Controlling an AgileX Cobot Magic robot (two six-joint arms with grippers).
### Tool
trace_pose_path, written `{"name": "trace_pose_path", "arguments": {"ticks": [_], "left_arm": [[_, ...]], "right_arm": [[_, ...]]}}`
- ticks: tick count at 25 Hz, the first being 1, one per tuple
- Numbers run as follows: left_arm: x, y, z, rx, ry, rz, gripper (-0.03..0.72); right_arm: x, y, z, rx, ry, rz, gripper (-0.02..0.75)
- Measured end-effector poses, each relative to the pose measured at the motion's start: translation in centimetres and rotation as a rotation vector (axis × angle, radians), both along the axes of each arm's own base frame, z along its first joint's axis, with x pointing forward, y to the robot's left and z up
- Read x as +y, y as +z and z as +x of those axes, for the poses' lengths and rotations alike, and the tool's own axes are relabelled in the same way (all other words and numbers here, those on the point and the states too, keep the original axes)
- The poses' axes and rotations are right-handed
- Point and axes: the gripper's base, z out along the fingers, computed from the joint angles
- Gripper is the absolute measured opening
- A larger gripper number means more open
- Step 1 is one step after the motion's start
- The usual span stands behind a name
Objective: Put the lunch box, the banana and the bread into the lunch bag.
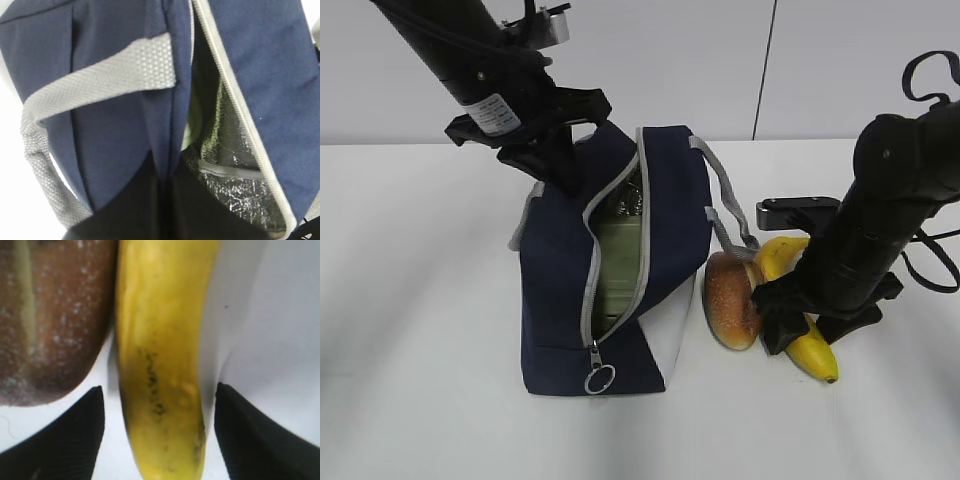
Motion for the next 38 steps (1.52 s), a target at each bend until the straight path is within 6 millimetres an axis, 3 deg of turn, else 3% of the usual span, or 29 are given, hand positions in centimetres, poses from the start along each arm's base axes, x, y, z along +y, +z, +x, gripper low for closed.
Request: {"name": "trace_pose_path", "arguments": {"ticks": [2,7,13,19,24,27,30,35,38], "left_arm": [[0.0,0.0,0.0,0.0,0.0,0.001,0.0],[0.0,0.0,0.0,0.0,0.0,0.001,0.0],[0.0,0.0,0.0,-0.001,0.0,0.002,0.0],[0.0,0.0,0.0,-0.001,0.0,0.003,0.0],[0.0,0.0,0.0,-0.002,0.0,0.004,0.0],[0.0,0.0,0.0,-0.002,0.0,0.004,0.0],[0.0,0.0,0.0,-0.002,-0.001,0.004,0.0],[0.1,0.0,0.0,-0.005,-0.002,0.012,0.0],[0.1,-0.1,0.1,-0.008,-0.002,0.018,0.0]], "right_arm": [[0.0,-0.1,0.1,-0.003,-0.001,0.0,0.486],[0.0,-0.1,0.2,-0.017,-0.004,0.002,0.317],[-0.6,0.5,0.6,-0.021,-0.008,-0.07,0.309],[-2.3,5.3,1.6,-0.109,-0.059,-0.182,0.309],[-2.3,11.0,1.3,-0.231,-0.085,-0.15,0.309],[-1.7,14.3,0.4,-0.296,-0.074,-0.053,0.309],[0.0,16.6,-0.8,-0.322,0.003,0.16,0.309],[3.9,18.2,-2.1,-0.332,0.212,0.486,0.309],[5.1,19.0,-2.6,-0.355,0.301,0.609,0.309]]}}
